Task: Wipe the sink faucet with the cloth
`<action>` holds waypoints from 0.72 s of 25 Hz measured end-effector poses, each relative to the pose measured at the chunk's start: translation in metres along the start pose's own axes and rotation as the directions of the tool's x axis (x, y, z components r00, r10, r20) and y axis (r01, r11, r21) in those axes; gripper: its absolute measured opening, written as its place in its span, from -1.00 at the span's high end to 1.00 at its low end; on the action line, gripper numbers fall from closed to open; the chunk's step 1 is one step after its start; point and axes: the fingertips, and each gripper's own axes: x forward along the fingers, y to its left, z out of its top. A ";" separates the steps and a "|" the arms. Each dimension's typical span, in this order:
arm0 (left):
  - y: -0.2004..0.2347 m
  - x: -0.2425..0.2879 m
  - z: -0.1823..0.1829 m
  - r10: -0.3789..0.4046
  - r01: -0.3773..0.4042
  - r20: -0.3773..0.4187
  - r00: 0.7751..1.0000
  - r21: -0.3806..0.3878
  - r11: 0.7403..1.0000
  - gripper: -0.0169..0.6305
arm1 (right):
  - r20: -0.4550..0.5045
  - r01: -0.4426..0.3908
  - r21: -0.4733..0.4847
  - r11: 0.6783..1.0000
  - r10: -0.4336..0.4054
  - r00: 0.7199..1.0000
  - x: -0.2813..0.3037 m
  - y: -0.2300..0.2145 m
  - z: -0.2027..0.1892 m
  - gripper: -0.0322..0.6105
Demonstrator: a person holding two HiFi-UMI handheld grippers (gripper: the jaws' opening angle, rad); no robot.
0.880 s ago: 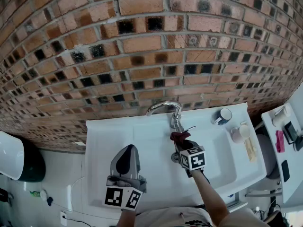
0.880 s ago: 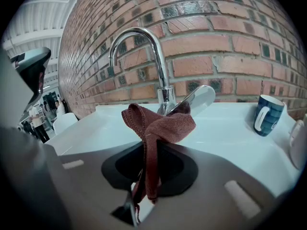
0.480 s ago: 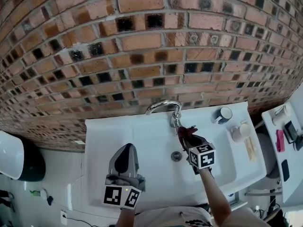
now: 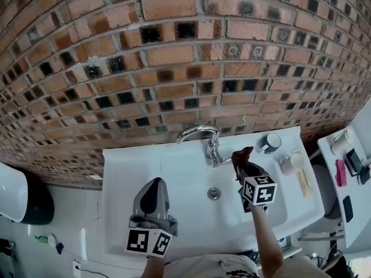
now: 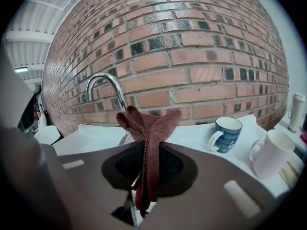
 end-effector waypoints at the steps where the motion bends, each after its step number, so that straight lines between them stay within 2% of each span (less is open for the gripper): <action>1: 0.000 0.000 0.000 0.000 0.000 0.000 1.000 0.000 1.000 0.93 | -0.018 -0.039 0.000 0.999 0.039 0.999 0.002 0.013 -0.005 0.74; 3: -0.001 0.001 0.000 -0.002 0.002 0.000 1.000 -0.001 1.000 0.93 | -0.065 -0.158 -0.010 0.987 0.157 0.985 0.010 0.052 -0.015 0.74; 5: -0.001 0.001 0.000 -0.004 0.004 0.000 1.000 -0.002 1.000 0.93 | -0.100 -0.268 -0.030 0.963 0.264 0.959 0.022 0.093 -0.018 0.74; 7: -0.002 0.001 0.000 -0.004 0.004 0.000 1.000 -0.002 1.000 0.93 | -0.123 -0.312 -0.073 0.947 0.302 0.945 0.038 0.119 -0.016 0.74; 12: 0.010 -0.004 0.000 0.025 -0.025 -0.003 1.000 -0.001 1.000 0.93 | -0.198 -0.259 -0.100 0.961 0.236 0.951 0.080 0.129 -0.013 0.74; 15: 0.017 -0.005 0.001 0.042 -0.042 -0.002 0.999 -0.003 0.999 0.93 | -0.195 -0.204 -0.090 0.975 0.183 0.964 0.085 0.118 -0.004 0.75; 18: 0.020 -0.004 0.000 0.045 -0.045 -0.003 0.999 -0.004 0.999 0.93 | -0.175 -0.178 -0.043 0.983 0.168 0.970 0.081 0.105 0.005 0.75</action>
